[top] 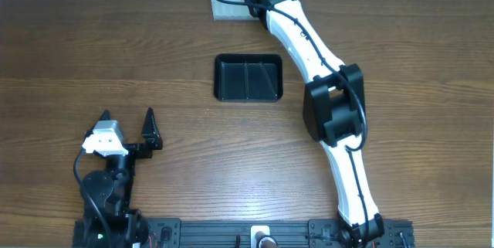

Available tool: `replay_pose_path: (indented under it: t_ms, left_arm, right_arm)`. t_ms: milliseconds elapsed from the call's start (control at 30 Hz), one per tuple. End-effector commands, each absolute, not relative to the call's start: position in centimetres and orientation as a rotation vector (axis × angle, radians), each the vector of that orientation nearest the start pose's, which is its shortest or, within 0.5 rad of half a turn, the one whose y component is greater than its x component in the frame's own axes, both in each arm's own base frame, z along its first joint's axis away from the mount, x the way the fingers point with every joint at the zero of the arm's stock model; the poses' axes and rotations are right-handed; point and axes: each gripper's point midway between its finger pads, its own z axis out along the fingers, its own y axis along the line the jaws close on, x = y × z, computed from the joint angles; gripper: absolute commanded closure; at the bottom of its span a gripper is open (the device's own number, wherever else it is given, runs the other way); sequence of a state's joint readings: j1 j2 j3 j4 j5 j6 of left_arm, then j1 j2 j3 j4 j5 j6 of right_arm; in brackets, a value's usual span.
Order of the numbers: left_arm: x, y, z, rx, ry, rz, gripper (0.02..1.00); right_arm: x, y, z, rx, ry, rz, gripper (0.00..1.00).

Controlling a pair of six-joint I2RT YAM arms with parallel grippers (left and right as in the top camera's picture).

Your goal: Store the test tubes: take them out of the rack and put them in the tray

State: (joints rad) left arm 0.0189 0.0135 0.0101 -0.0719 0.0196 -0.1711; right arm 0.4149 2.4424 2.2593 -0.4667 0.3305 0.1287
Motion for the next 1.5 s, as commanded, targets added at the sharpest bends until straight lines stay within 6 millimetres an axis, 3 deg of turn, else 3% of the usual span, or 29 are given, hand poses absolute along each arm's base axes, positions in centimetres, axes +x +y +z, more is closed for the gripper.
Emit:
replay_pose_path:
  t_ms: [33, 267, 333, 533, 700, 900, 1067, 1500]
  left_arm:
    - [24.6, -0.1, 15.6, -0.115, 1.645, -0.130, 0.020]
    - [24.6, -0.1, 15.6, -0.115, 1.645, -0.130, 0.020]
    - [24.6, -0.1, 15.6, -0.115, 1.645, -0.129, 0.020]
    - [24.6, -0.1, 15.6, -0.115, 1.645, -0.129, 0.020]
    - [24.6, -0.1, 15.6, -0.115, 1.645, -0.130, 0.020]
    - [24.6, -0.1, 15.6, -0.115, 1.645, -0.129, 0.020]
    - [24.6, -0.1, 15.6, -0.115, 1.645, -0.130, 0.020]
    - [24.6, -0.1, 15.6, -0.115, 1.645, -0.130, 0.020]
  right_arm:
    - [62.5, 21.6, 21.8, -0.099, 2.077, -0.014, 0.899]
    - [61.2, 22.4, 26.2, -0.103, 2.019, 0.022, 0.906]
    - [59.7, 22.4, 27.1, -0.119, 2.045, 0.019, 0.912]
    - [56.5, 21.4, 24.6, -0.006, 2.232, 0.064, 0.941]
    - [52.7, 22.4, 21.2, 0.018, 2.440, 0.146, 0.961]
    - [48.7, 22.9, 18.8, 0.013, 2.615, 0.120, 0.954]
    - [46.2, 22.6, 17.6, -0.021, 2.713, 0.063, 0.963]
    - [42.2, 20.7, 16.0, 0.022, 2.903, -0.008, 0.967]
